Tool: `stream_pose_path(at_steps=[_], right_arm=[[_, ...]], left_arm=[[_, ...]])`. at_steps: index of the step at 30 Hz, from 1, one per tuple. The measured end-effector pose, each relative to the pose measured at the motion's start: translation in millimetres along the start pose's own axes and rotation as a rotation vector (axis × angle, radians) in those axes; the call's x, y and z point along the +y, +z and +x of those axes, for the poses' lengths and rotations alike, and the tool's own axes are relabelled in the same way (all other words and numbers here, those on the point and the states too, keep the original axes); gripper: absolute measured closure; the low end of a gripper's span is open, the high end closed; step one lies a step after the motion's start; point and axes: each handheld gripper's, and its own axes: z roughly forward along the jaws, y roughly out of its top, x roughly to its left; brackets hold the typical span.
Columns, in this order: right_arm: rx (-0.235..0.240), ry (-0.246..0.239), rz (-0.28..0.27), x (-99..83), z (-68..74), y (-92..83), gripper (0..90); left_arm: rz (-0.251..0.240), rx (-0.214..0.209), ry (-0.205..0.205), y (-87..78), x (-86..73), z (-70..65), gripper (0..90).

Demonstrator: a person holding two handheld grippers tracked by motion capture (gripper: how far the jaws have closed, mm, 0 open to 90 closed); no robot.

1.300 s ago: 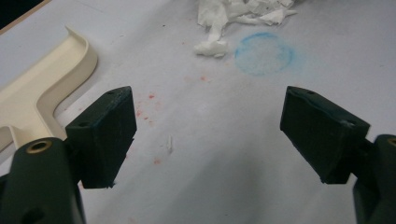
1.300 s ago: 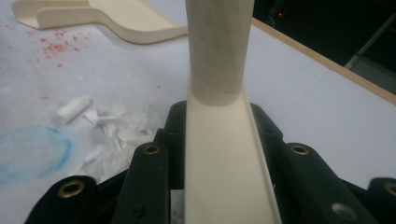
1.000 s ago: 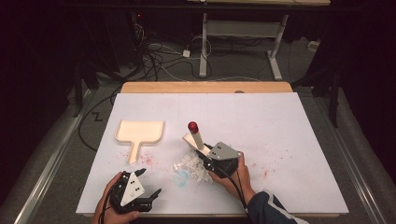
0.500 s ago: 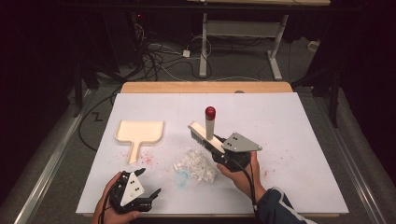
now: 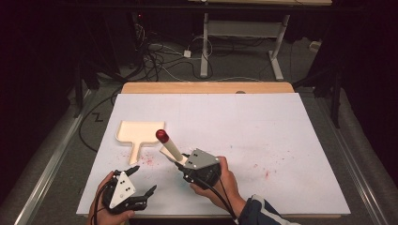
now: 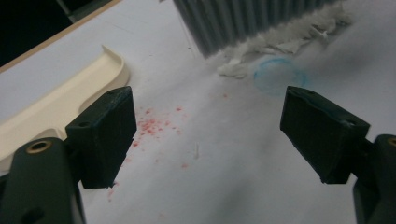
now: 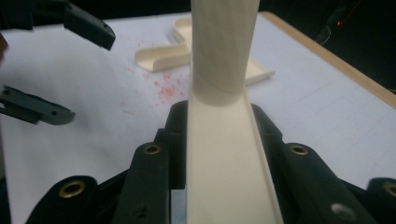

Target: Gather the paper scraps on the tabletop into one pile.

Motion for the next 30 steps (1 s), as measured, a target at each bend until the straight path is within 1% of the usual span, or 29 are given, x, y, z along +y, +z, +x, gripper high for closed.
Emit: stream_pose_path(at_steps=[2, 4, 7, 8, 9, 10, 11, 12, 15, 19, 21, 22, 25, 28, 30], right_arm=[[0.002, -0.019, 0.022, 2.6, -0.5, 3.3, 67.6], [0.019, -0.035, 0.063, 4.1, -1.3, 6.2, 67.6], [0.043, -0.05, 0.08, 3.4, -1.7, 9.5, 67.6], [0.038, -0.05, 0.086, 3.6, -0.8, 10.4, 67.6], [0.041, -0.066, 0.095, 3.5, -1.0, 11.5, 67.6], [0.043, -0.063, 0.097, 3.1, -0.9, 12.9, 67.6], [0.053, -0.075, 0.108, 2.8, -2.4, 13.4, 67.6], [0.056, -0.074, 0.111, 2.4, -2.9, 13.4, 67.6], [0.07, -0.079, 0.123, 1.6, -5.0, 7.6, 67.6], [0.057, -0.096, 0.153, -0.4, -11.0, -5.8, 67.6], [0.049, -0.086, 0.157, -2.0, -15.0, -12.8, 67.6], [0.051, -0.089, 0.155, -2.8, -17.1, -16.2, 67.6], [0.05, -0.081, 0.147, -4.2, -20.4, -28.4, 67.6], [0.045, -0.064, 0.102, -3.6, -23.7, -39.6, 67.5], [0.036, -0.04, 0.065, -2.1, -26.2, -47.4, 67.5]], left_arm=[[0.003, -0.006, 0.004, 0.5, -0.1, -0.6, 17.4], [0.003, -0.01, 0.002, 0.3, -0.2, -0.2, 17.4], [0.008, -0.012, 0.004, 0.8, -0.2, -0.3, 17.5], [0.008, -0.013, 0.004, 0.9, -0.1, -0.6, 17.5], [0.009, -0.014, 0.009, 1.1, 0.2, -0.5, 17.5], [0.01, -0.015, 0.01, 1.3, 0.4, -0.8, 17.4], [0.01, -0.019, 0.009, 1.7, 0.4, -1.3, 17.5], [0.01, -0.02, 0.011, 1.9, 0.5, -1.4, 17.5], [0.017, -0.025, 0.012, 2.8, 0.1, -2.3, 17.5], [0.024, -0.031, 0.018, 3.8, -0.1, -2.9, 17.5], [0.027, -0.031, 0.019, 4.1, 0.1, -3.1, 17.5], [0.029, -0.032, 0.02, 4.3, 0.3, -3.3, 17.5], [0.034, -0.036, 0.024, 5.1, 0.7, -4.0, 17.5], [0.039, -0.038, 0.023, 7.1, 1.0, -5.1, 17.5], [0.039, -0.037, 0.025, 7.5, 1.4, -5.6, 17.5]])
